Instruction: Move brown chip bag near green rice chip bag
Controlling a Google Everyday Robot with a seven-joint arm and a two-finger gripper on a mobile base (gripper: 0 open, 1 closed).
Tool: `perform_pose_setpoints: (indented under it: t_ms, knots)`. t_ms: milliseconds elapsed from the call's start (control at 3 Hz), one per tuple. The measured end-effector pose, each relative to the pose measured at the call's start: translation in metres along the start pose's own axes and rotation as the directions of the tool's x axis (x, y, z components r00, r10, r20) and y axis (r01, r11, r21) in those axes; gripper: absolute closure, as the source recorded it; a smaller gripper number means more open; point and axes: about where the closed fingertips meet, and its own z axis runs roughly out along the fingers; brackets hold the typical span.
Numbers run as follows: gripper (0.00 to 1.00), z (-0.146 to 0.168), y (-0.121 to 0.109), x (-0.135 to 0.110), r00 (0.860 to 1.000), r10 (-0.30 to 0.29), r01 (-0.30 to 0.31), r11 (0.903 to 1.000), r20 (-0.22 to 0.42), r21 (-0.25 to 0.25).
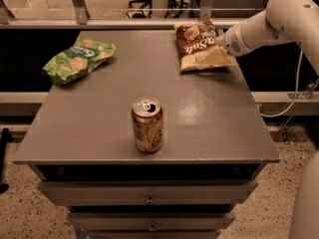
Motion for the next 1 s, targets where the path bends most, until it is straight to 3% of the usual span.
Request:
perform_pose_setpoints:
  t_ms: [333,667,1000]
  knots:
    - [0.49,-0.004,-0.005,-0.006,1.0,-0.006,0.006,0.9998,0.023,0.017]
    - [0.72,-0.014,-0.006,-0.011,0.998,-0.054,0.053,0.9979,0.016,0.037]
    - [0.96,-0.035,0.001,-0.03,0.99,-0.134,0.132,0.9893,0.033,0.061]
